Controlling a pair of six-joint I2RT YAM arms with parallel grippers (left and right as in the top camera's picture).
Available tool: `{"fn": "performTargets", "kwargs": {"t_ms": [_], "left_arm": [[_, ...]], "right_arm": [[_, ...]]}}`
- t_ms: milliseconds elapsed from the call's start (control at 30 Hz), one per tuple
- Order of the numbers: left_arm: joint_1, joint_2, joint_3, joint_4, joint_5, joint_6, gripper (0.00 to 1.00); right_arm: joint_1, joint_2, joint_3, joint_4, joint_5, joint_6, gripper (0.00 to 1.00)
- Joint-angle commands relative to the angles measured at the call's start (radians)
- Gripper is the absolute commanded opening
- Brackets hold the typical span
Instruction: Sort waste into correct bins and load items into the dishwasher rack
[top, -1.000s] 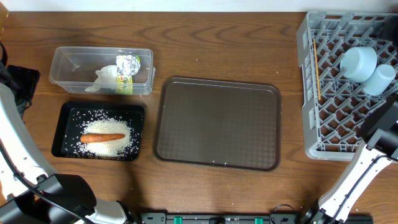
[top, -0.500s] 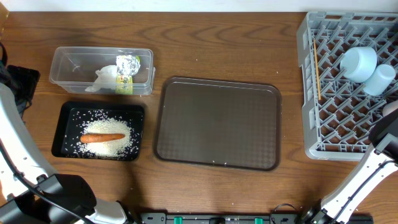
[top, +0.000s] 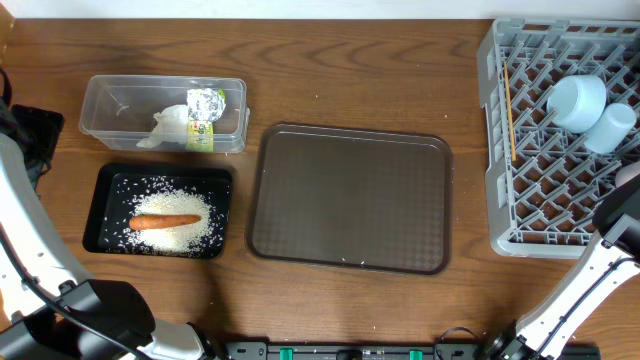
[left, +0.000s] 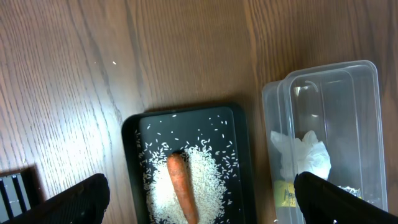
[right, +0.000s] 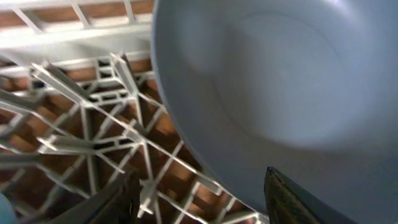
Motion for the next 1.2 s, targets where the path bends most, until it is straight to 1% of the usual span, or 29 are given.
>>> {"fn": "performTargets", "kwargs": {"t_ms": [0, 133, 200, 300, 433, 500, 533, 567, 667, 767, 800, 900, 1067, 1167], "left_arm": [[0.003, 0.003, 0.003, -0.001, -0.001, -0.005, 0.98], [0.003, 0.003, 0.003, -0.001, -0.001, -0.005, 0.98], [0.003, 0.003, 0.003, -0.001, -0.001, -0.005, 0.98], [0.003, 0.003, 0.003, -0.001, -0.001, -0.005, 0.98], [0.003, 0.003, 0.003, -0.001, -0.001, -0.005, 0.98], [0.003, 0.003, 0.003, -0.001, -0.001, -0.005, 0.98], [0.003, 0.003, 0.003, -0.001, -0.001, -0.005, 0.98], [0.003, 0.003, 0.003, -0.001, -0.001, -0.005, 0.98], [0.003, 0.003, 0.003, -0.001, -0.001, -0.005, 0.98], [0.003, 0.003, 0.003, -0.001, -0.002, -0.005, 0.98], [0.003, 0.003, 0.003, -0.001, -0.001, -0.005, 0.98], [0.003, 0.003, 0.003, -0.001, -0.001, -0.005, 0.98], [0.003, 0.003, 0.003, -0.001, -0.001, -0.005, 0.98], [0.003, 0.003, 0.003, -0.001, -0.001, -0.005, 0.98]], "right_arm": [[0.000, 0.042, 0.014, -0.016, 0.066, -0.055, 0.63], [-0.001, 0.044, 0.014, -0.022, 0.064, -0.058, 0.61], [0.000, 0.044, 0.014, -0.029, 0.068, -0.077, 0.58], [0.000, 0.050, 0.014, -0.053, 0.089, -0.118, 0.56], [0.000, 0.057, 0.013, -0.089, 0.109, -0.137, 0.47], [0.000, 0.057, 0.014, -0.092, 0.109, -0.128, 0.40], [0.000, 0.057, 0.014, -0.092, 0.109, -0.123, 0.33], [0.001, 0.056, 0.014, -0.092, 0.109, -0.119, 0.28], [0.004, 0.056, 0.016, -0.088, 0.107, -0.081, 0.17], [0.013, 0.041, 0.024, -0.077, 0.076, -0.040, 0.04], [0.015, 0.034, 0.028, -0.074, 0.058, -0.030, 0.02], [0.024, 0.006, 0.056, -0.069, -0.037, 0.011, 0.01], [0.017, -0.023, 0.141, -0.066, -0.258, 0.115, 0.01], [0.006, -0.023, 0.186, -0.050, -0.452, 0.166, 0.01]]}}
